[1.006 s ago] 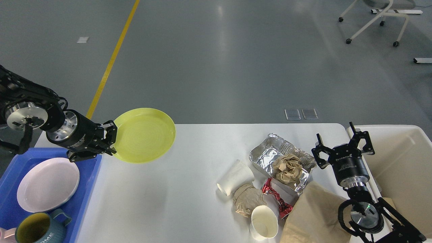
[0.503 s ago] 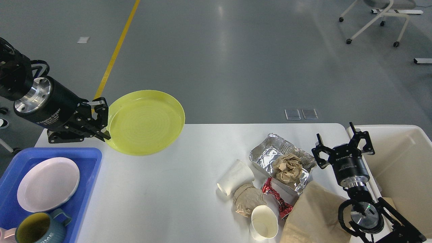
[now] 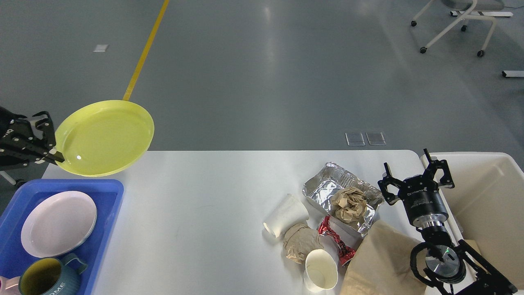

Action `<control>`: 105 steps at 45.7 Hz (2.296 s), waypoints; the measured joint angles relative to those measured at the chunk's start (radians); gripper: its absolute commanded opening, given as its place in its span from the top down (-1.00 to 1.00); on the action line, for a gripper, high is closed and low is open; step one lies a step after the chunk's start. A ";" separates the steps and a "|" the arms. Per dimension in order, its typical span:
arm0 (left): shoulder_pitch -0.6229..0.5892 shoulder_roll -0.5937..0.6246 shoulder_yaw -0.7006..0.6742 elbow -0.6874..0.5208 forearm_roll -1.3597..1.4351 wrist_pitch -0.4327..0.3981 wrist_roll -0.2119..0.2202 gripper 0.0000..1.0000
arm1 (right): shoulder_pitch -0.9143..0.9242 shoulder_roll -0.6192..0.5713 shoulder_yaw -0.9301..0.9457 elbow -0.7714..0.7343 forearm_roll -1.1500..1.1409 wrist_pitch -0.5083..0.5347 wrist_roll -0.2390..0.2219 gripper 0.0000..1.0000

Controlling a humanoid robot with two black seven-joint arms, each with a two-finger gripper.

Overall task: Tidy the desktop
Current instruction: 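Lift the yellow plate with the left gripper and carry it over the tray, then lower the yellow plate onto the white plate and open the left gripper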

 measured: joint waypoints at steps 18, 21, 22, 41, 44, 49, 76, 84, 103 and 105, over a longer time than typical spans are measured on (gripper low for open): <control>0.600 0.161 -0.307 0.491 0.066 -0.066 0.002 1.00 | 0.000 0.000 0.000 0.000 0.000 0.000 0.000 -1.00; 0.700 0.163 -0.366 0.555 0.067 -0.066 0.001 1.00 | 0.000 0.000 0.000 0.000 0.000 0.000 0.000 -1.00; 0.735 0.164 -0.386 0.577 0.067 -0.066 0.000 1.00 | 0.000 0.000 0.000 0.000 0.000 0.000 0.000 -1.00; 1.179 0.075 -0.682 0.902 0.067 -0.059 0.000 1.00 | 0.000 0.000 0.000 0.000 0.000 0.000 0.000 -1.00; 1.221 0.059 -0.716 0.924 0.067 -0.054 0.001 1.00 | 0.000 0.000 0.000 0.000 0.000 0.000 0.000 -1.00; 1.258 0.040 -0.740 0.939 0.067 -0.032 0.001 1.00 | 0.000 0.000 0.000 0.000 0.000 0.000 0.000 -1.00; 1.312 -0.015 -0.747 0.943 0.067 0.071 -0.007 0.99 | 0.000 0.000 0.000 0.000 0.000 0.000 0.000 -1.00; 1.314 -0.015 -0.747 0.942 0.067 0.084 -0.007 0.68 | 0.000 0.000 0.000 0.000 -0.001 0.000 0.000 -1.00; 1.313 -0.016 -0.754 0.937 0.067 0.234 -0.007 -0.76 | 0.000 0.000 0.000 0.000 -0.001 0.000 0.000 -1.00; 1.311 -0.015 -0.754 0.936 0.067 0.238 -0.006 -0.80 | 0.000 0.000 0.000 0.000 -0.001 0.000 0.000 -1.00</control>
